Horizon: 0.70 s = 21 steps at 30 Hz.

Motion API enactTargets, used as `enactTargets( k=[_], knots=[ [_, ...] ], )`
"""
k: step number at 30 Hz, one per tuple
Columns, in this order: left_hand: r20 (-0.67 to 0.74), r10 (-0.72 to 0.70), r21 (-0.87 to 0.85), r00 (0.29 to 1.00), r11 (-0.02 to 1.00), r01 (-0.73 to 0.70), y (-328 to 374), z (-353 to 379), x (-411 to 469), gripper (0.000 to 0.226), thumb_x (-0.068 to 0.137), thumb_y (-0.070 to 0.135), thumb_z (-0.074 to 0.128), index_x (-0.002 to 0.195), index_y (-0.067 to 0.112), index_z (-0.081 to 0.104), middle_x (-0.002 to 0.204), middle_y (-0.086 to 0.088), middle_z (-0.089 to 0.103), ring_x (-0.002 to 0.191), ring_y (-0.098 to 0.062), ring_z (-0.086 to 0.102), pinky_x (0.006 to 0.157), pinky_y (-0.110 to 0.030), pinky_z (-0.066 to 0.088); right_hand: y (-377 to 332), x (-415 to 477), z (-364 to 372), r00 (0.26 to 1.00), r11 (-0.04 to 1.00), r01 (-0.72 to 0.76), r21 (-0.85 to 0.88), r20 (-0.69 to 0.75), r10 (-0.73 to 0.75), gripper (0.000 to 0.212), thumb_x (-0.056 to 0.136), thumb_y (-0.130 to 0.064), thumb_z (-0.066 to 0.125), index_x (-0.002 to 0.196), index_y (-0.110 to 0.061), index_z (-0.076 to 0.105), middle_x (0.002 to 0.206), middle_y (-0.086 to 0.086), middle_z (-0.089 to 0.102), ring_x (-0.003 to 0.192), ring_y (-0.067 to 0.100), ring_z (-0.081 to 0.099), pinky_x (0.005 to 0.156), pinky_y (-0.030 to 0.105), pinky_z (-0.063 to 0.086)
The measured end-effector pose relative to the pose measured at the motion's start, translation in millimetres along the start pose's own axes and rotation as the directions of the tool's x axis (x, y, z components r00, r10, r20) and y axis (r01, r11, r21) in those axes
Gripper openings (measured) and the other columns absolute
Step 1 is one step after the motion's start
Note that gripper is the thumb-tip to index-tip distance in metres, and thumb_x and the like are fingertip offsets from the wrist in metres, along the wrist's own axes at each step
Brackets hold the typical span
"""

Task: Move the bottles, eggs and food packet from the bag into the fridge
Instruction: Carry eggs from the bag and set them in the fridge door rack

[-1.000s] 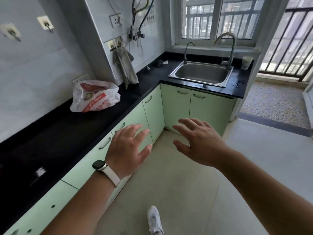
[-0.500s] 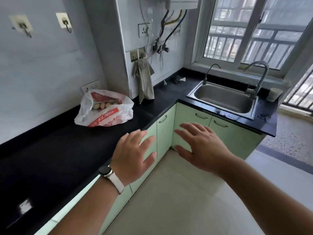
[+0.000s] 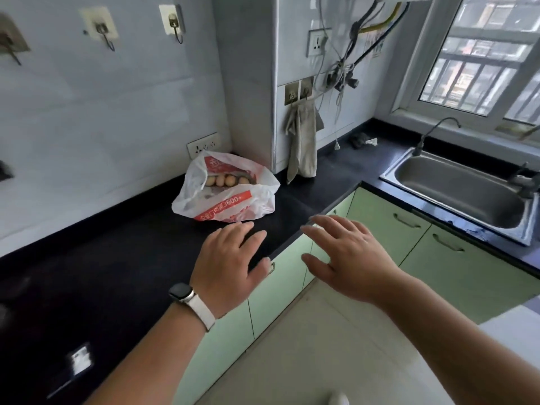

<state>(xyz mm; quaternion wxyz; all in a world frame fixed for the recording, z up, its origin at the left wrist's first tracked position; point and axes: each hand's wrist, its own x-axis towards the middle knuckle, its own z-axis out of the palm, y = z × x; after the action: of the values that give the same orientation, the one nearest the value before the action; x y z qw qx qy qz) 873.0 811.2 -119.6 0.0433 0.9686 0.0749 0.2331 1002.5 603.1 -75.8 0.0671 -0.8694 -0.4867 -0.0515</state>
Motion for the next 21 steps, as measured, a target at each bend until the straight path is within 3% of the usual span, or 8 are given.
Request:
enactTargets(
  k=[10, 21],
  knots=[
    [0.066, -0.127, 0.094, 0.99, 0.988, 0.121, -38, 26, 38, 0.048, 0.091, 0.046, 0.052, 0.126, 0.016, 0.065, 0.126, -0.007, 0.063, 0.119, -0.028, 0.058, 0.093, -0.048, 0.05, 27, 90, 38, 0.988, 0.984, 0.155, 0.082, -0.025, -0.154, 0.055, 0.093, -0.059, 0.034, 0.136, -0.029, 0.051, 0.137, -0.006, 0.053, 0.13, 0.02, 0.047, 0.105, 0.04, 0.038],
    [0.111, -0.244, 0.152, 0.963, 0.962, 0.226, -42, 77, 164, 0.046, 0.091, 0.048, 0.05, 0.126, 0.022, 0.063, 0.123, 0.002, 0.061, 0.113, -0.021, 0.057, 0.092, -0.04, 0.049, 136, 208, 54, 0.961, 0.954, 0.275, 0.123, -0.023, -0.274, 0.052, 0.093, -0.06, 0.035, 0.131, -0.03, 0.053, 0.134, -0.007, 0.054, 0.127, 0.02, 0.048, 0.104, 0.039, 0.039]
  ],
)
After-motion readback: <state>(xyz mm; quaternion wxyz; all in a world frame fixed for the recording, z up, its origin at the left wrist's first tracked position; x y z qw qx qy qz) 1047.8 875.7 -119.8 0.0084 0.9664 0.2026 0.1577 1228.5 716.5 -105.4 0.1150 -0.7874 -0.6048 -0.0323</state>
